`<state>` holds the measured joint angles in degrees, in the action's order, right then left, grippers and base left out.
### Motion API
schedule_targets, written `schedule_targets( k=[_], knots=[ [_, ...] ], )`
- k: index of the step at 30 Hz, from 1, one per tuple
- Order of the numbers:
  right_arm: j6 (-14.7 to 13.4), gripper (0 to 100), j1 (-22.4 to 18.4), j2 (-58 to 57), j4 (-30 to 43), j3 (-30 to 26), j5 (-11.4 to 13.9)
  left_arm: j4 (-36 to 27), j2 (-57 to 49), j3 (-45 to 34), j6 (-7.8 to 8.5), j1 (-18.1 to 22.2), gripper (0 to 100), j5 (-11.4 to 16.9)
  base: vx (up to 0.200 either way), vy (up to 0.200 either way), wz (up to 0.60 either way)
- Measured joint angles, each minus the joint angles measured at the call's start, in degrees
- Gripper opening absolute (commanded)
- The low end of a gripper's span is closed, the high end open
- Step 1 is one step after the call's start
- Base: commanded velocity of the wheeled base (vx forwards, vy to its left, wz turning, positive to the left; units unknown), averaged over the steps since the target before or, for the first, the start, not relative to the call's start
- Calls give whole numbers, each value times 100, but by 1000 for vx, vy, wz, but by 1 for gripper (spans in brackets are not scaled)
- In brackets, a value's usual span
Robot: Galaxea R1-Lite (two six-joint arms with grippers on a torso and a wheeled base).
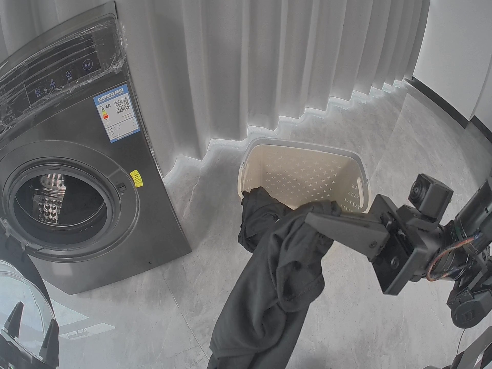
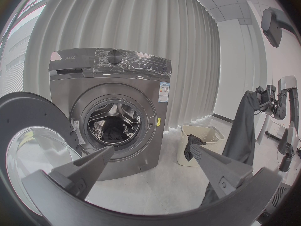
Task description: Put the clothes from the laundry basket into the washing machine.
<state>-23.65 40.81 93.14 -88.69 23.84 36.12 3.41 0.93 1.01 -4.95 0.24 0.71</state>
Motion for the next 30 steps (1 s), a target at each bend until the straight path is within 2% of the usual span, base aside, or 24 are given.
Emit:
schedule_targets(
  k=[4, 7, 10, 13, 25, 30],
  knots=[
    [1, 0, -105, 151, -2, 204, -16, 0, 0, 0, 5, 0, 100, 0, 0, 0, 0],
    [12, 0, -208, 210, -2, 355, -46, 0, 0, 0, 5, 0, 100, 0, 0, 0, 600],
    [28, 0, -272, 243, -5, 432, -207, 0, 0, 0, 5, 0, 100, 0, 0, 0, 600],
    [41, 0, -273, 262, -5, 462, -273, 0, 0, 0, 5, -2, 100, 0, 0, 0, 0],
    [44, 0, -251, 282, 1, 482, -290, 0, 0, 0, 5, 0, 100, -6, 0, 0, 0],
    [44, 0, -306, 304, 1, 492, -301, -2, 0, 0, 5, 0, 100, -11, 0, 0, 600]
  ],
)
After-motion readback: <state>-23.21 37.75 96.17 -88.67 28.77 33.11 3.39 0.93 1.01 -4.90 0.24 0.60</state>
